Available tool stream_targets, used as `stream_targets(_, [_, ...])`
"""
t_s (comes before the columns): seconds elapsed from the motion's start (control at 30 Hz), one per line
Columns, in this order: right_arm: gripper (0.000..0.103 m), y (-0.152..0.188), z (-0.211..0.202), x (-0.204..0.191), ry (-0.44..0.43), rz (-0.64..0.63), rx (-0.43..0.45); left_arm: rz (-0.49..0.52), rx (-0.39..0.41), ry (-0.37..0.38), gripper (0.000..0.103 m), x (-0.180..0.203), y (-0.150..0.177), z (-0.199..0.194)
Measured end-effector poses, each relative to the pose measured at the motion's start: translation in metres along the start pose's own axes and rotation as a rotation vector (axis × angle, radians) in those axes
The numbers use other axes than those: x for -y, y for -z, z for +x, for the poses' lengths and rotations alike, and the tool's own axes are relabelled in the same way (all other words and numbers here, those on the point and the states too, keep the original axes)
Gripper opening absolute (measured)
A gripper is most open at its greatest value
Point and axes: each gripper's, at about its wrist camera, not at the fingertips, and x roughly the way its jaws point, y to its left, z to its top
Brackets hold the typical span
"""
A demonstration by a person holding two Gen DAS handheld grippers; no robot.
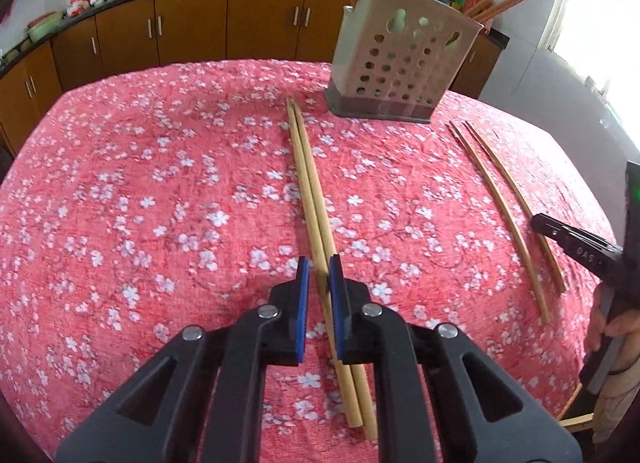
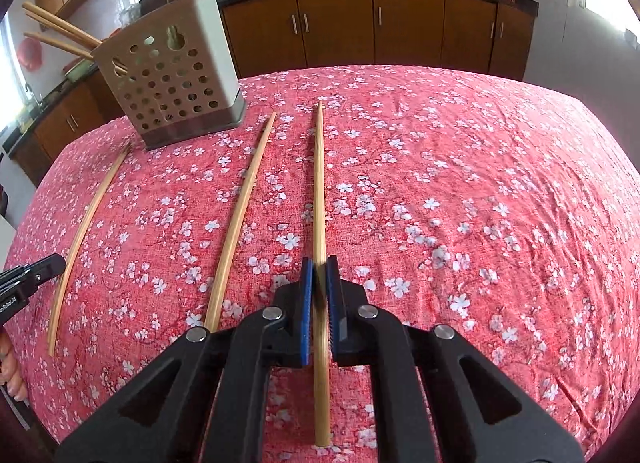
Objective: Organize utensils
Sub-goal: 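Lower the left gripper onto a chopstick while the right gripper grasps another, then hold the grasped chopsticks with both grippers above the cloth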
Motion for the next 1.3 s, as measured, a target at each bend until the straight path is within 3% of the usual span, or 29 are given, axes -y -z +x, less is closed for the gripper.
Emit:
stream_targets(0.4, [0.008,0.000,0.000,-0.009,-0.010,-0.025,0.000,0.039,0.010,-0.118,0.008,0.006,-0.011,0.015])
stream_targets(0.67, [0.008,-0.012,0.006,0.013,0.055,0.002,0.023,-0.051,0.018,-0.188,0.008,-0.050,-0.023,0.016])
stream_targets(0.8, [0.008,-0.015,0.009,0.017,0.059,0.013,0.028,-0.091,0.033,-0.185,0.008,-0.075,-0.026,0.014])
stream_targets(1.3, [0.009,-0.016,0.012,0.016,0.064,0.010,0.028,-0.124,0.053,-0.152,0.009,-0.083,-0.022,0.008])
